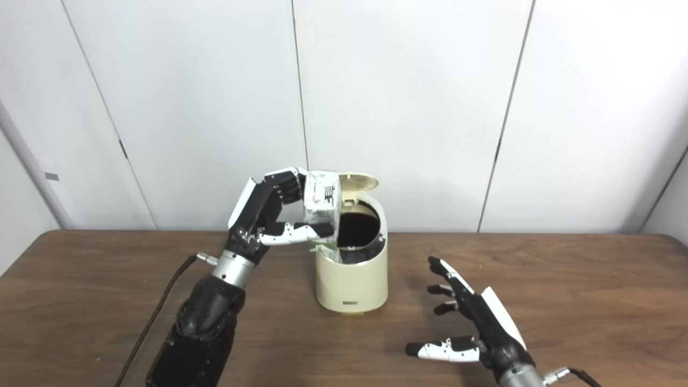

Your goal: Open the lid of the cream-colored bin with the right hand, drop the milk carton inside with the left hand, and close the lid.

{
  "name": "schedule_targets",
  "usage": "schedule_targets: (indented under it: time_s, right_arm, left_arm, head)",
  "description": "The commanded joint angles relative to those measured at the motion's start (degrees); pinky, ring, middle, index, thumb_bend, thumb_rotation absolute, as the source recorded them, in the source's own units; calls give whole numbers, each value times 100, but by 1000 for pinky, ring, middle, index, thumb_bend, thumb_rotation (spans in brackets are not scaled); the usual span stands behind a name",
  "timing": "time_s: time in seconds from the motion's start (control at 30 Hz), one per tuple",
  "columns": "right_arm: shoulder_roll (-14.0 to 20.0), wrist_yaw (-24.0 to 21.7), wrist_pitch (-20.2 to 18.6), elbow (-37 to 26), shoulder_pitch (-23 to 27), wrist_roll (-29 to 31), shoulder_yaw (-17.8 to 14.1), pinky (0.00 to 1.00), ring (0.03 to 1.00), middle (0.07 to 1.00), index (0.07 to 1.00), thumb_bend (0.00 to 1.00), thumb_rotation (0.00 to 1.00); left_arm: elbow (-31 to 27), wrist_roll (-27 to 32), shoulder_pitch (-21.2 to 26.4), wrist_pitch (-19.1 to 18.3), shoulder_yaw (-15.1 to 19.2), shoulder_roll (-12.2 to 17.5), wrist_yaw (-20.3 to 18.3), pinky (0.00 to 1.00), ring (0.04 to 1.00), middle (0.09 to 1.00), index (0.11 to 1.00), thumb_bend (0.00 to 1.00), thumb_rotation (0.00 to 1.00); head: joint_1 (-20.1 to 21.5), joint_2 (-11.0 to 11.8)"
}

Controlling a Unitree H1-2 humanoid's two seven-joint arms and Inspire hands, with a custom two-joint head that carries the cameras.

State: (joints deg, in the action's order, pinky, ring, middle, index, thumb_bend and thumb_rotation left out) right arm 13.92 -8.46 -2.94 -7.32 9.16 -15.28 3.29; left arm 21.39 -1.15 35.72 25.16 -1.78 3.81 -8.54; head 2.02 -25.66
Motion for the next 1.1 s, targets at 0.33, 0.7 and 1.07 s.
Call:
schedule_targets:
  time_s: [0.33,0.7,1.07]
  right_arm:
    - [3,113,272,-92,221,51,-29,650,814,927,927,737,159]
    - [-24,140,268,-130,200,-11,-6,646,811,930,927,730,157]
    - [-26,157,295,-123,191,-42,-1,642,805,925,926,731,166]
  left_arm:
    - [82,-277,513,176,-276,56,902,385,448,495,476,503,0]
    - [669,-253,707,176,-660,38,1553,416,457,492,472,504,0]
    - [966,-329,807,176,-1047,-1,1957,423,461,480,478,506,0]
  head:
    - [23,0]
    - [81,2]
    - [113,-33]
